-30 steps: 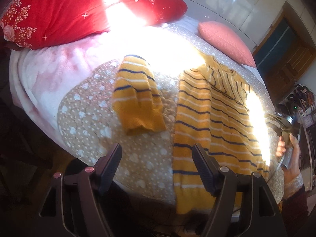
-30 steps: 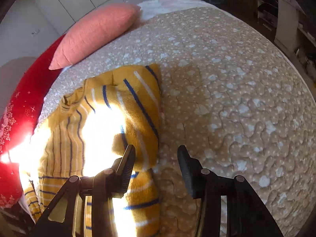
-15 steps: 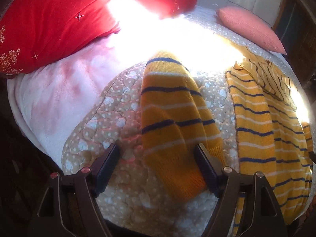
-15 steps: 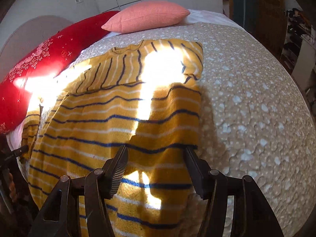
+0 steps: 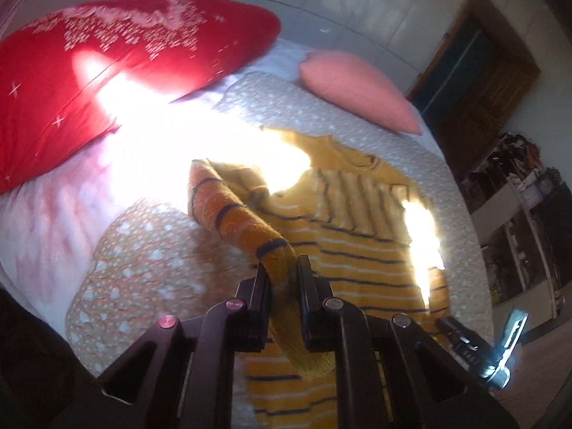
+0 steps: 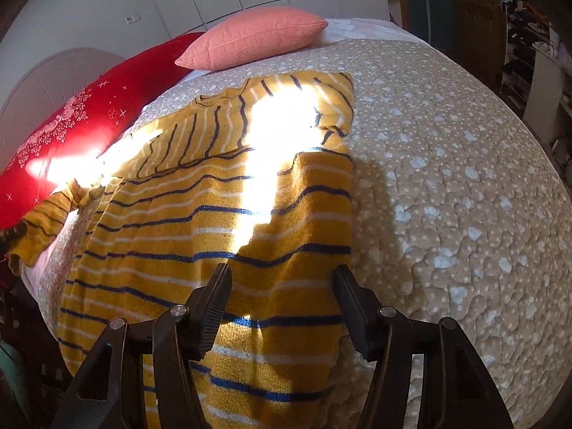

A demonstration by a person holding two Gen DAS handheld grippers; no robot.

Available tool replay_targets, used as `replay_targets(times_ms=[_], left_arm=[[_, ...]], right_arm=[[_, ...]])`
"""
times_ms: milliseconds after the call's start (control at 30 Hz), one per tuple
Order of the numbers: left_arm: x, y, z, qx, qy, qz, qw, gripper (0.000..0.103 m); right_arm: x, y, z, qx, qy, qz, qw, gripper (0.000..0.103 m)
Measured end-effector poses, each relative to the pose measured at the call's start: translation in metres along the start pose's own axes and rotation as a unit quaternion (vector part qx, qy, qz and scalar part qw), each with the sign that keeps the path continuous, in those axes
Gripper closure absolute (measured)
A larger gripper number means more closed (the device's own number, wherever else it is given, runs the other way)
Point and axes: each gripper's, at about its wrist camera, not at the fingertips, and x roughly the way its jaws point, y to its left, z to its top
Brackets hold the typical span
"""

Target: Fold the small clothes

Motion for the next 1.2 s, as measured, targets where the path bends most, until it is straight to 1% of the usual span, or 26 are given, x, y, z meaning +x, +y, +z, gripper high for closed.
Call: replay_targets(times_ms=[100, 167, 233, 267, 300, 333, 367, 433, 500, 567, 600, 633, 767, 833, 867, 933, 1000, 1067, 1133, 1200], left_arm=[[0.003, -0.068, 0.012, 0.043, -0.01, -0.049, 0.9978, 0.09], [0.019, -0.114, 0.013, 0.077, 0.001, -0.076, 0.9942, 0.09], [0.04, -0.155, 0.006, 0.11, 0.014, -0.086, 0.9901, 0.088], [0.053, -0.173, 0.0, 0.123, 0.019, -0.084, 0.9886, 0.08], [0.065, -0.187, -0.007, 0.135, 0.03, -0.082, 0.9869, 0.069], [0.077, -0.198, -0.016, 0.144, 0.046, -0.084, 0.9848, 0.064], [0.086, -0.206, -0.025, 0.149, 0.062, -0.095, 0.9824, 0.059], [0.096, -0.212, -0.044, 0.157, 0.088, -0.116, 0.9768, 0.059], [0.095, -0.209, -0.061, 0.17, 0.102, -0.112, 0.9737, 0.059], [0.089, -0.196, -0.073, 0.172, 0.103, -0.102, 0.9743, 0.056], [0.083, -0.183, -0.077, 0.168, 0.102, -0.094, 0.976, 0.051], [0.078, -0.17, -0.08, 0.161, 0.098, -0.084, 0.9784, 0.049], [0.051, -0.114, -0.08, 0.125, 0.072, -0.047, 0.9884, 0.046], [0.036, -0.089, -0.079, 0.102, 0.058, -0.035, 0.9925, 0.042], [0.029, -0.077, -0.08, 0.089, 0.052, -0.032, 0.9942, 0.04], [0.017, -0.055, -0.083, 0.066, 0.042, -0.027, 0.9966, 0.039], [0.008, -0.037, -0.086, 0.049, 0.034, -0.023, 0.998, 0.039], [0.002, -0.024, -0.088, 0.038, 0.029, -0.017, 0.9987, 0.039], [-0.001, -0.016, -0.091, 0.03, 0.024, -0.012, 0.9992, 0.038], [-0.002, -0.006, -0.093, 0.018, 0.023, -0.012, 0.9995, 0.038]], right_arm=[[-0.011, -0.013, -0.004, 0.015, -0.013, 0.002, 1.0, 0.04], [-0.02, -0.027, -0.006, 0.03, -0.026, -0.003, 0.999, 0.04], [-0.031, -0.041, -0.009, 0.043, -0.039, -0.012, 0.998, 0.04], [-0.037, -0.048, -0.011, 0.048, -0.044, -0.016, 0.998, 0.04], [-0.042, -0.055, -0.012, 0.051, -0.047, -0.02, 0.997, 0.04], [-0.046, -0.062, -0.013, 0.055, -0.049, -0.024, 0.997, 0.04], [-0.05, -0.069, -0.015, 0.058, -0.048, -0.028, 0.997, 0.04], [-0.056, -0.083, -0.017, 0.065, -0.047, -0.037, 0.996, 0.04], [-0.061, -0.095, -0.019, 0.072, -0.047, -0.039, 0.995, 0.04], [-0.064, -0.1, -0.017, 0.078, -0.049, -0.034, 0.995, 0.04], [-0.064, -0.1, -0.015, 0.08, -0.05, -0.028, 0.995, 0.04], [-0.063, -0.098, -0.014, 0.082, -0.05, -0.019, 0.995, 0.04], [-0.05, -0.073, 0.001, 0.073, -0.039, 0.036, 0.996, 0.04], [-0.038, -0.054, 0.012, 0.052, -0.033, 0.048, 0.997, 0.04], [-0.031, -0.046, 0.019, 0.041, -0.03, 0.042, 0.998, 0.04], [-0.015, -0.033, 0.034, 0.029, -0.026, 0.029, 0.999, 0.04], [0.004, -0.023, 0.051, 0.016, -0.017, 0.021, 0.999, 0.04], [0.025, -0.012, 0.066, -0.004, -0.005, 0.002, 1.0, 0.04], [0.048, 0.001, 0.072, -0.031, 0.022, -0.01, 0.999, 0.04], [0.068, 0.015, 0.068, -0.062, 0.054, -0.025, 0.996, 0.04]])
